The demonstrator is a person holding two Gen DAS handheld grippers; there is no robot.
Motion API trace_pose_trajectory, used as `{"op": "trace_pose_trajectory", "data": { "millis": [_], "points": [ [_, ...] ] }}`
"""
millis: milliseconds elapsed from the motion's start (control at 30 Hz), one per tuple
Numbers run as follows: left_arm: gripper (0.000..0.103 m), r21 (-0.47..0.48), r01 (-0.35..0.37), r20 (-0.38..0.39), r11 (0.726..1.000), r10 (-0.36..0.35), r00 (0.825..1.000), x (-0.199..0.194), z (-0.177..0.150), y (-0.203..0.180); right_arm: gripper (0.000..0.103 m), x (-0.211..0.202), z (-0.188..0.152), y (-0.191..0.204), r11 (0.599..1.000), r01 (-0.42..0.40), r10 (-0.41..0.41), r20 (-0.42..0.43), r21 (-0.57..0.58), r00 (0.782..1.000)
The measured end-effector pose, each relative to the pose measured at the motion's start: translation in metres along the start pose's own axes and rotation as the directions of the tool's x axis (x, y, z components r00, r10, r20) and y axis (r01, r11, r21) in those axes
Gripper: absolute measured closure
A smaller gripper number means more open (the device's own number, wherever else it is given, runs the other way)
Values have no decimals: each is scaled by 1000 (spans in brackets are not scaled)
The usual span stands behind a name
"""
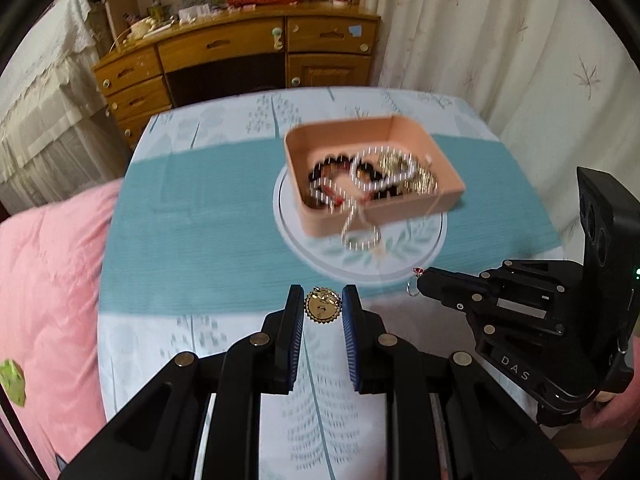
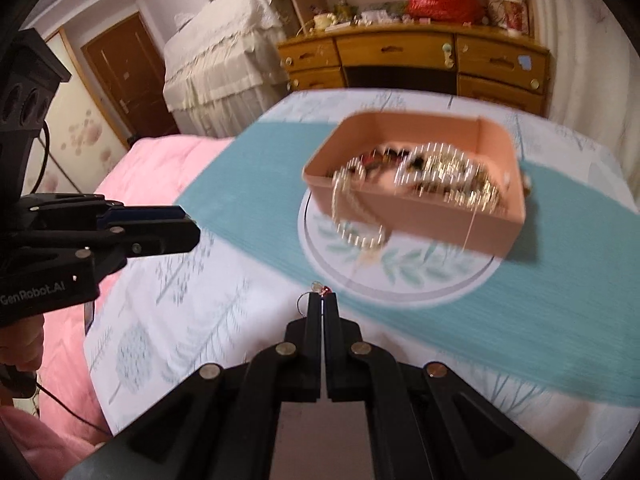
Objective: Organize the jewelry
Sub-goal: 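Carry the gold pendant into the tray with the left tool while the right tool carries a ring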
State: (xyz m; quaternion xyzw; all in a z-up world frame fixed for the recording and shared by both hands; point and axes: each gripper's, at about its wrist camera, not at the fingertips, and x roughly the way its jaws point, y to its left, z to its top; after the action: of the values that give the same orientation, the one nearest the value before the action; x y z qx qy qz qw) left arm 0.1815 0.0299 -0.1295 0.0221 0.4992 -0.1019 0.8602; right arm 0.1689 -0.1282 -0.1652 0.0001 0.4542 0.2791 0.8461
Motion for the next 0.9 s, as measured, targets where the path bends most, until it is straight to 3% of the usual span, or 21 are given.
{"op": "trace_pose_trajectory", "data": {
  "millis": [200, 500, 533, 600, 700, 900],
  "points": [
    [86, 26, 12, 49, 1000, -13, 999, 1, 41, -1, 103, -6, 38, -12, 999, 35, -37, 97, 19, 995],
    [84, -9, 72, 104, 997, -71, 992, 8, 100, -6, 102, -21, 85, -36, 991, 125, -133, 195, 56, 972],
    [79, -11, 78, 82, 997, -77, 994, 13, 106, -7, 102, -20, 86, -39, 989, 128, -139, 194, 67, 971],
    [43, -19, 73, 47, 997, -72, 996, 21, 109, -7, 98, -15, 88, -47, 988, 122, -135, 156, 90, 978],
    [40, -45, 74, 49, 996, -72, 996, 21, 104, -3, 77, -11, 84, -53, 984, 132, -145, 114, 116, 983],
    [39, -64, 28, -40, 998, -30, 999, 29, 72, 9, 74, -14, 73, -53, 983, 147, -157, 95, 107, 983]
  ]
}}
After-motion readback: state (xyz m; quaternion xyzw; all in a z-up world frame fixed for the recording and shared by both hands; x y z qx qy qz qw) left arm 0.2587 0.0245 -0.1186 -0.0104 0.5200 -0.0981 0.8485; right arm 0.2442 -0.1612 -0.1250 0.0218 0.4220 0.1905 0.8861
